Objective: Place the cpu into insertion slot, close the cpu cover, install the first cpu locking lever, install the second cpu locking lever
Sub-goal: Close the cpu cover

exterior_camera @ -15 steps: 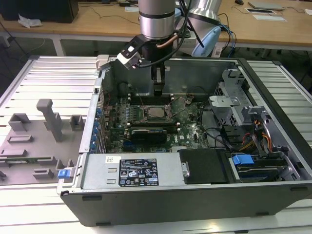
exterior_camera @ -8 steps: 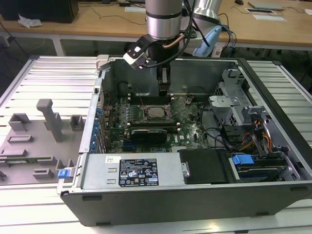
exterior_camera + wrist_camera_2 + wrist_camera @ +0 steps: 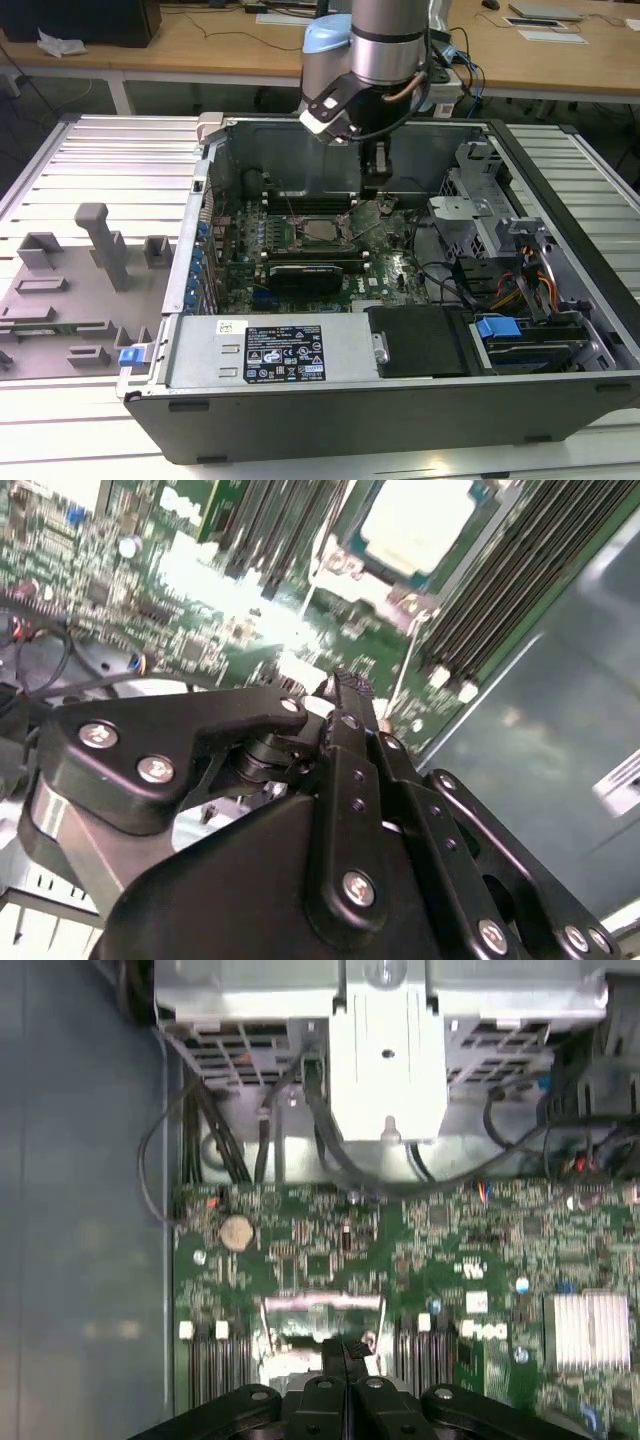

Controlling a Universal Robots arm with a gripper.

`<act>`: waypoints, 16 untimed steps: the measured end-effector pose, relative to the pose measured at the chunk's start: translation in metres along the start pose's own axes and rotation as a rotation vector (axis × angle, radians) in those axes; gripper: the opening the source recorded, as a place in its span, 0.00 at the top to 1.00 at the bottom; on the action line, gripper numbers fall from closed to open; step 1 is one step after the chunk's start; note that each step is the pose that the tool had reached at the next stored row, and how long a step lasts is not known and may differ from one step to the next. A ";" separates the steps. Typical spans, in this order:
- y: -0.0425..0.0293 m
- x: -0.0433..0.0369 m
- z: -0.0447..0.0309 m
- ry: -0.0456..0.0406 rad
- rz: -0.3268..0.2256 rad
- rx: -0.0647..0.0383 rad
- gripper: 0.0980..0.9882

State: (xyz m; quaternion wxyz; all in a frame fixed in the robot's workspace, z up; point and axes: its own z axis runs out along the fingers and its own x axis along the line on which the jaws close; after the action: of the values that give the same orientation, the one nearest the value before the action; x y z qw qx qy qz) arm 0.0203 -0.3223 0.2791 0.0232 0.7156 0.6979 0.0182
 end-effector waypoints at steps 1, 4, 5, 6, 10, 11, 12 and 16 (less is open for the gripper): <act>0.0052 -0.0002 0.0003 -0.0001 0.000 0.002 0.99; 0.0222 -0.0009 0.0013 -0.0003 0.000 0.009 0.99; 0.0260 -0.0011 0.0015 -0.0002 0.000 0.011 0.99; 0.0309 -0.0012 0.0019 -0.0003 0.000 0.012 0.99; 0.0326 -0.0012 0.0031 -0.0002 0.000 0.013 0.99; 0.0325 -0.0012 0.0041 -0.0002 0.000 0.013 0.99; 0.0324 -0.0011 0.0056 -0.0003 0.000 0.013 0.99; 0.0321 -0.0011 0.0114 -0.0004 0.000 0.013 0.99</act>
State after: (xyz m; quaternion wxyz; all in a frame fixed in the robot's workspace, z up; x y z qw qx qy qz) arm 0.0530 -0.3243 0.2696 0.0186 0.7157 0.6981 0.0135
